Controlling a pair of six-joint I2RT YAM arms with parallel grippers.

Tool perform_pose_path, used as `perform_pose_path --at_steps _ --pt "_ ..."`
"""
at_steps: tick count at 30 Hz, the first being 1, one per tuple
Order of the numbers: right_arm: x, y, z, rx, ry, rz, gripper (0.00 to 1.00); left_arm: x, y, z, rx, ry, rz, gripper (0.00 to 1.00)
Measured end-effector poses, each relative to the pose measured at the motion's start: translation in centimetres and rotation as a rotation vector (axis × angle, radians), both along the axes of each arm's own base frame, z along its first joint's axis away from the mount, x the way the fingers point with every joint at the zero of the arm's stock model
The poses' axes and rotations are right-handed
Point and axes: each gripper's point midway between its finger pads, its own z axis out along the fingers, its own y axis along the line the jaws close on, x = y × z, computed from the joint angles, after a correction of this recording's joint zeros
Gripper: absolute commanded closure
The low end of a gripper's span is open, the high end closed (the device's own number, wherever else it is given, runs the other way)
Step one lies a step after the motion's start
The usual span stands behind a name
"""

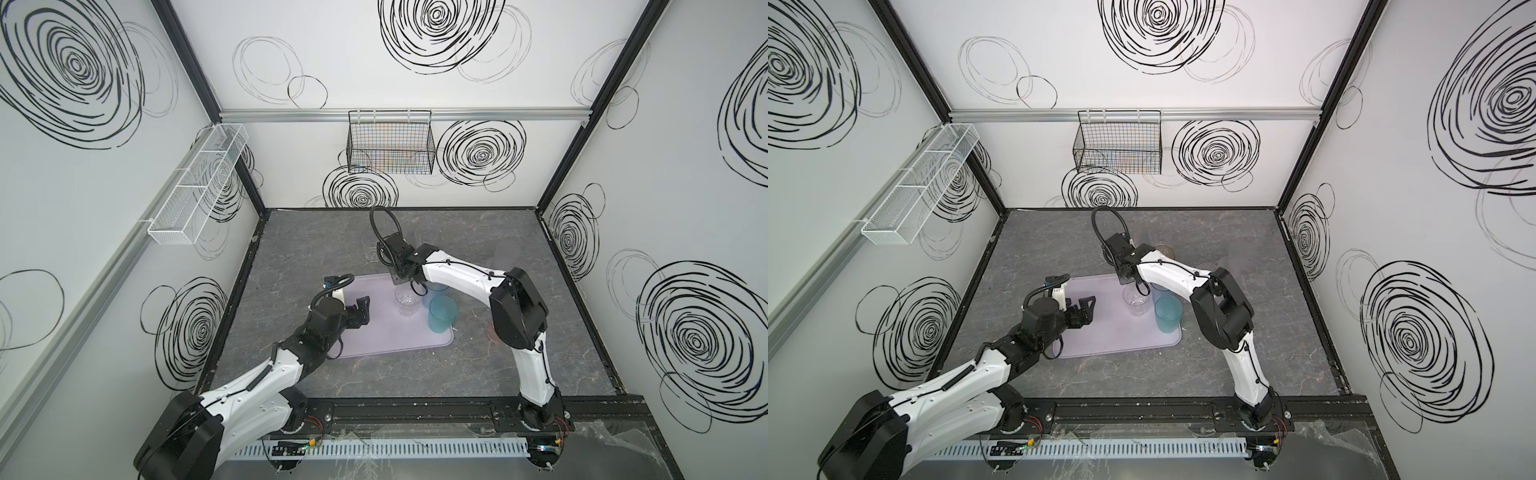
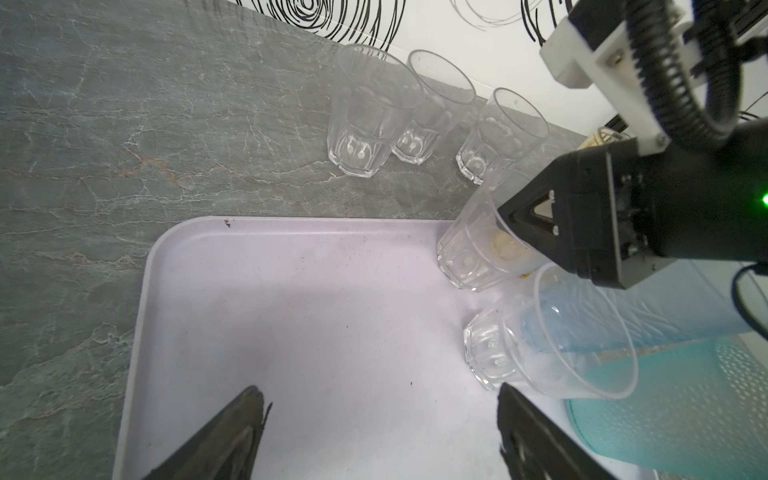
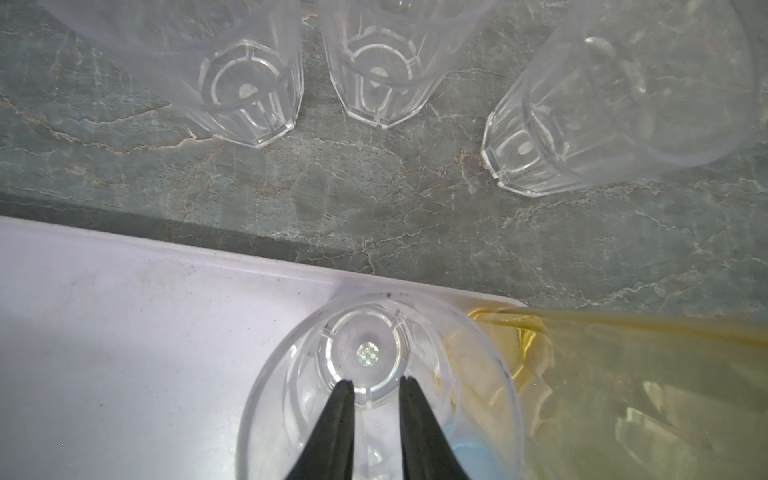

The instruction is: Place the glasses into the tray

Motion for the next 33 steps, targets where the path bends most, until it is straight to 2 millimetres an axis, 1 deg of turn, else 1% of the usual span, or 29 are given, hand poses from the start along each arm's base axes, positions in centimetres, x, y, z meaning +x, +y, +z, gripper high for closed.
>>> perform_pose_path --at_steps 2,5,8,10,11,13,14,15,16,17,18,19,21,24,27,30,32,33 --pt "0.2 0.2 0.9 0.004 -0.008 0.003 0.75 0.0 0.0 0.0 0.0 0.0 0.0 0.1" --pt "1.1 0.8 3.6 0.029 -0.053 0.005 0.73 0.0 0.0 0.0 0.001 0.001 0.001 0.1" --pt "1.5 0.7 7.1 0.058 -0.108 0.004 0.7 -0.1 0.0 -0.1 0.013 0.002 0.003 0.1" --pt "1.3 -0.3 10.1 0.083 -0.148 -0.007 0.68 -0.3 -0.3 0.1 0.044 0.001 -0.006 0.1" --pt "1.2 -0.7 11.3 0.094 -0.162 -0.008 0.67 -0.4 -0.7 0.5 0.063 -0.005 -0.018 0.1" --pt "1.0 -2.5 14.6 0.136 -0.207 -0.033 0.66 -0.6 -2.1 2.3 0.098 -0.043 -0.055 0.09" --pt "1.0 -3.9 16.0 0.154 -0.226 -0.053 0.66 -0.7 -2.9 3.4 0.116 -0.069 -0.075 0.08" --pt "0.9 -5.5 17.1 0.17 -0.244 -0.077 0.65 -0.8 -3.9 4.6 0.133 -0.101 -0.098 0.07" --pt "0.7 -7.7 18.1 0.182 -0.26 -0.11 0.64 -1.1 -5.0 6.1 0.147 -0.139 -0.124 0.06" --pt "0.5 -9.4 18.5 0.19 -0.27 -0.136 0.63 -1.3 -5.8 7.3 0.156 -0.167 -0.142 0.02" --pt "0.2 -11.5 18.8 0.195 -0.28 -0.17 0.62 -1.7 -6.8 8.5 0.172 -0.199 -0.167 0.02" --pt "-0.1 -13.3 18.7 0.198 -0.288 -0.2 0.61 -2.0 -7.5 9.4 0.184 -0.221 -0.18 0.03" --pt "-1.1 -17.4 17.6 0.203 -0.286 -0.27 0.61 -2.7 -8.9 10.9 0.233 -0.268 -0.21 0.04" --pt "-2.9 -22.5 14.5 0.204 -0.247 -0.363 0.58 -3.6 -10.3 11.5 0.321 -0.309 -0.235 0.04" --pt "-4.7 -26.9 11.4 0.217 -0.197 -0.467 0.56 -3.9 -10.5 11.0 0.39 -0.317 -0.234 0.04" --pt "-5.9 -29.8 9.3 0.28 -0.164 -0.553 0.55 -3.6 -10.0 10.5 0.414 -0.3 -0.229 0.04" --pt "-6.2 -30.6 8.3 0.329 -0.148 -0.581 0.54 -3.2 -9.8 10.1 0.381 -0.27 -0.249 0.04" --pt "-6.1 -30.6 7.9 0.354 -0.138 -0.582 0.54 -2.9 -9.6 9.9 0.357 -0.255 -0.256 0.04"
